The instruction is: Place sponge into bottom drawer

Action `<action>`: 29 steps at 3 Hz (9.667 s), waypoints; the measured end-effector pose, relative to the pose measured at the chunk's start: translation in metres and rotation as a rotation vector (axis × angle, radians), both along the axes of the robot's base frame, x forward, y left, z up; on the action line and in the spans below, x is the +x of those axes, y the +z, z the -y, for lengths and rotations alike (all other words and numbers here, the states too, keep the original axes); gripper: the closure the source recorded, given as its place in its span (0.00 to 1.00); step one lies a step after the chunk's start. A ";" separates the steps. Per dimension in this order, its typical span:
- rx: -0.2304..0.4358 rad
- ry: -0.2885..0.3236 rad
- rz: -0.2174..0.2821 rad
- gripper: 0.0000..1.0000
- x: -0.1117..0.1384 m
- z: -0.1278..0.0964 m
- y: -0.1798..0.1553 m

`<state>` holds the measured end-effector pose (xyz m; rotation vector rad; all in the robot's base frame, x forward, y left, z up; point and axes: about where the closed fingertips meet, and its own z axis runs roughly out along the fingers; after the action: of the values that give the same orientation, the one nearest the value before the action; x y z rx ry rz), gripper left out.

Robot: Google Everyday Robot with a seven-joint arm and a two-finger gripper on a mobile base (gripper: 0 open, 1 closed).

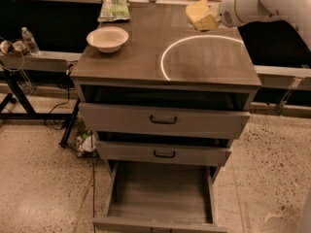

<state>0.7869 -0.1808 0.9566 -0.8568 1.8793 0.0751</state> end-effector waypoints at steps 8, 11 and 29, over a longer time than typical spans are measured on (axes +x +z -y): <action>-0.421 0.485 -0.317 1.00 -0.315 0.153 -0.157; -0.321 0.707 -0.424 1.00 -0.419 0.107 -0.283; -0.118 0.180 -0.294 0.46 -0.271 0.116 -0.654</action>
Offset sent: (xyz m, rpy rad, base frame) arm -0.1669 -0.1076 0.0121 -0.2218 0.0675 0.1816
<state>0.5156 -0.2964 0.3024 -1.1458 2.0900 0.2134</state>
